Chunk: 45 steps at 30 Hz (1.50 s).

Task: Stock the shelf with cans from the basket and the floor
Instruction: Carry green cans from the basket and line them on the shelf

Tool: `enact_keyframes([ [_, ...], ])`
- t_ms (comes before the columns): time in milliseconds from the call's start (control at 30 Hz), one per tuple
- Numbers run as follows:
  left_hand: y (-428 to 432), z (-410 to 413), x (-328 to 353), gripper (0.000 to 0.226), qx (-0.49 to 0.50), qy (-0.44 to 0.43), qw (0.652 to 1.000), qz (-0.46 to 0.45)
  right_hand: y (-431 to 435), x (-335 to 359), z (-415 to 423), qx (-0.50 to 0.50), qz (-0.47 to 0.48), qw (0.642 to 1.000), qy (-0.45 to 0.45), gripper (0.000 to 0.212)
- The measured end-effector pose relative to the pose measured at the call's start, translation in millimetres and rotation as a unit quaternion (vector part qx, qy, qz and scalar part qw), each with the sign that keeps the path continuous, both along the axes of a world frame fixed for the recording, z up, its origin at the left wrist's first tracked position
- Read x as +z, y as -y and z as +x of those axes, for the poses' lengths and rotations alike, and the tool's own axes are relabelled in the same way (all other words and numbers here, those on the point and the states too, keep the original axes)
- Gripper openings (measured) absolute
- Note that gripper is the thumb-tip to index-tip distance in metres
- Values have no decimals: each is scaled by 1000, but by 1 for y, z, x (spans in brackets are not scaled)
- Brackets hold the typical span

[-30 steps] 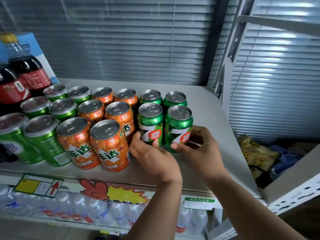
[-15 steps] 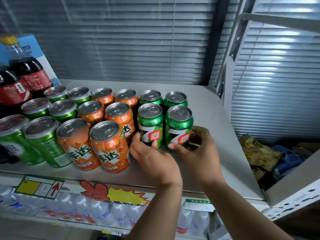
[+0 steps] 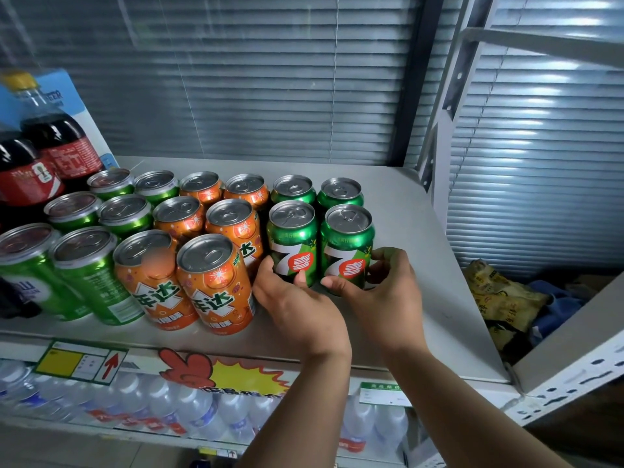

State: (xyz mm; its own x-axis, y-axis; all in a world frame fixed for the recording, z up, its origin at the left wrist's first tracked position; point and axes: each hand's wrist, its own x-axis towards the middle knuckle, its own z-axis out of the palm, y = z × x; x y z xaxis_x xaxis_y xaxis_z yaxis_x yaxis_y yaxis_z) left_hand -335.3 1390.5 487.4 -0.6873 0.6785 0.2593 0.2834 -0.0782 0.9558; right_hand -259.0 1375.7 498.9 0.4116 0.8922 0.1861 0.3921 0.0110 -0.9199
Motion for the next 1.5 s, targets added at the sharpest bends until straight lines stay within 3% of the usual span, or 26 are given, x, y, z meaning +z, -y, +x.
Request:
enact_keyframes([
  [400, 3, -3, -2, 47, -19, -7, 1000, -7, 3, 4, -2, -6, -20, 1000, 18, 69],
  [567, 12, -6, 2, 50, -51, -16, 998, -24, 11, 11, -5, -17, -37, 999, 2, 80],
  [733, 29, -15, 8, 43, -94, -78, 992, -42, 31, 24, 5, -32, -52, 998, 5, 55],
  [867, 56, -27, 41, 40, -162, -73, 981, -76, 57, 49, 12, -46, -76, 996, -12, 31],
  [1133, 146, -46, 147, 41, -291, -25, 943, -159, 146, 135, -1, -40, -114, 992, -40, 20],
  [1300, 209, -49, 219, 40, -329, 1, 929, -168, 201, 195, -10, -28, -101, 994, -30, 38],
  [1500, 264, -50, 273, 36, -346, 5, 925, -158, 254, 258, -17, -17, -79, 995, -52, 37],
])
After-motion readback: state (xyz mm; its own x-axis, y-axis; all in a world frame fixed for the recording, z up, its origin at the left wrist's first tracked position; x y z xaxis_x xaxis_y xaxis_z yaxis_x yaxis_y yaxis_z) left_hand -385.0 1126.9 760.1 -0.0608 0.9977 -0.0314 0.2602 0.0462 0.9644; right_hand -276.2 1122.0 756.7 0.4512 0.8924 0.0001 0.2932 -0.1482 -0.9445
